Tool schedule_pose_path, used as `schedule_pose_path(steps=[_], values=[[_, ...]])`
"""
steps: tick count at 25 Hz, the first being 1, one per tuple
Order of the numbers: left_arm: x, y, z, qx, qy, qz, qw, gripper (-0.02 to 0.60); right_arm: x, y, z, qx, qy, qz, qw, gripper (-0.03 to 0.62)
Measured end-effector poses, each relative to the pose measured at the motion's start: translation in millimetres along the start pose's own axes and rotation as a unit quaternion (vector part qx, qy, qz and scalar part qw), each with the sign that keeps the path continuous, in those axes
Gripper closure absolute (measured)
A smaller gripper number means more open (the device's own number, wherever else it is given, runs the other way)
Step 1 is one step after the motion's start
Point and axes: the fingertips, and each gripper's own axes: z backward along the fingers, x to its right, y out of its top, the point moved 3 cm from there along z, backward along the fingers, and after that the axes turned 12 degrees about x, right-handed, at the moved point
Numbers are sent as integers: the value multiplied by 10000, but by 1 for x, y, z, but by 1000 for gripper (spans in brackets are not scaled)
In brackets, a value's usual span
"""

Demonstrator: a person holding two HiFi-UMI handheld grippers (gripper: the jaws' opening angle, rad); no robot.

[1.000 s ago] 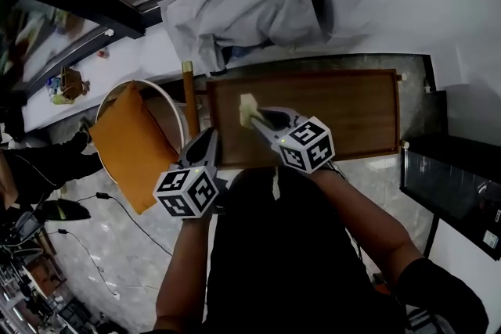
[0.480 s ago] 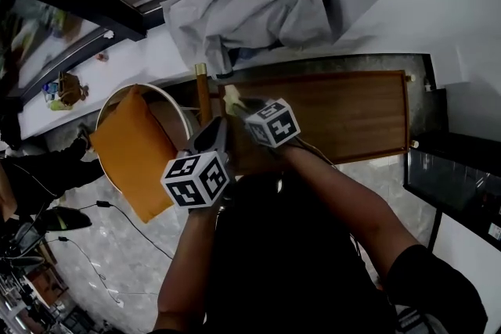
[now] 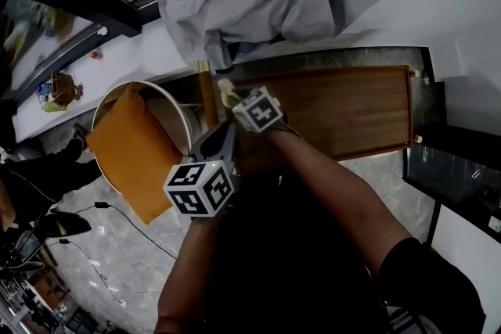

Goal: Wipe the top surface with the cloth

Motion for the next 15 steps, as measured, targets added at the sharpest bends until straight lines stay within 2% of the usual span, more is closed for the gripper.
schedule_pose_path(steps=[5, 10, 15], values=[[0, 9, 2, -49, 30, -633, 9980, 569, 0, 6, -1, -134, -41, 145, 9998, 528], [0, 15, -1, -90, -24, -701, 9975, 569, 5, 2, 3, -307, -149, 589, 9977, 528], [7, 12, -11, -84, 75, -858, 9962, 568, 22, -8, 21, -271, -225, 571, 9977, 528]])
